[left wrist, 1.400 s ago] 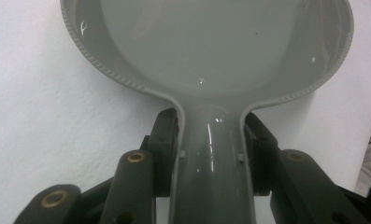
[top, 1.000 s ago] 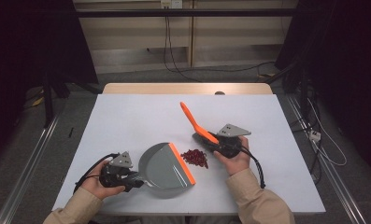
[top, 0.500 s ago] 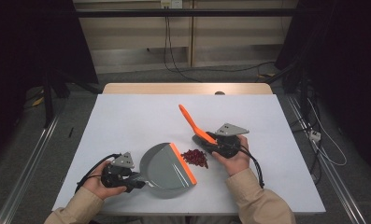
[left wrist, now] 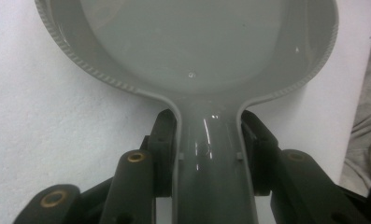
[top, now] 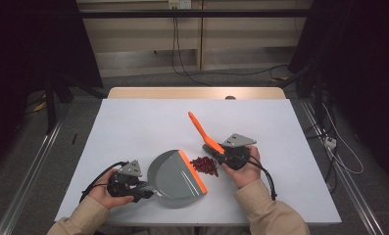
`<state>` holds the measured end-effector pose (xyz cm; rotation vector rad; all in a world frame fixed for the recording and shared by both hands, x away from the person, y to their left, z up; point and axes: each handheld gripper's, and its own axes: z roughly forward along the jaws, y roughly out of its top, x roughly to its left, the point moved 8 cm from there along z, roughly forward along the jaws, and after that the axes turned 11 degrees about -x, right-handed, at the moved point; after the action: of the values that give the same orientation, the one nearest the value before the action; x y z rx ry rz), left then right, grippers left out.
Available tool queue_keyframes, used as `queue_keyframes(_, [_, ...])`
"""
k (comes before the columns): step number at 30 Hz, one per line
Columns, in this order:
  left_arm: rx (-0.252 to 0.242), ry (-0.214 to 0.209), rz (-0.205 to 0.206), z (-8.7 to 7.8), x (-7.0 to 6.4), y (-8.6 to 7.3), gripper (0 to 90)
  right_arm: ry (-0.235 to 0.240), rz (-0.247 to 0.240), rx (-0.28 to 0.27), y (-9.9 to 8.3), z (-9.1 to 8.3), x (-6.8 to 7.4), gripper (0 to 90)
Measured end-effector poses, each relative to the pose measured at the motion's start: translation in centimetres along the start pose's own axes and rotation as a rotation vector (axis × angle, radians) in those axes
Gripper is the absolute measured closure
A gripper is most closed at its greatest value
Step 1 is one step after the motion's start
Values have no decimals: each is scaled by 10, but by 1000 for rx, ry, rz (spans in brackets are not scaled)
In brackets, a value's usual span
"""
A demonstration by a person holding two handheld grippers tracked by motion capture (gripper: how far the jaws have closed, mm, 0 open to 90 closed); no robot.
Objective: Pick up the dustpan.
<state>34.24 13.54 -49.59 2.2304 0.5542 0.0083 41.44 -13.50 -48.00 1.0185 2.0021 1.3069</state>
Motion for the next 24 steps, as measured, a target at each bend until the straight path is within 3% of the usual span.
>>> queue_keyframes(10, [-7,3,-9,-3,0,0,560,-56,33,-25,-1,0,4,715])
queue_keyframes(15, [7,5,11,-6,0,-1,560,-69,47,-31,-1,0,7,714])
queue_keyframes(24, [12,15,7,-6,0,1,604,-80,71,-39,-1,1,12,713])
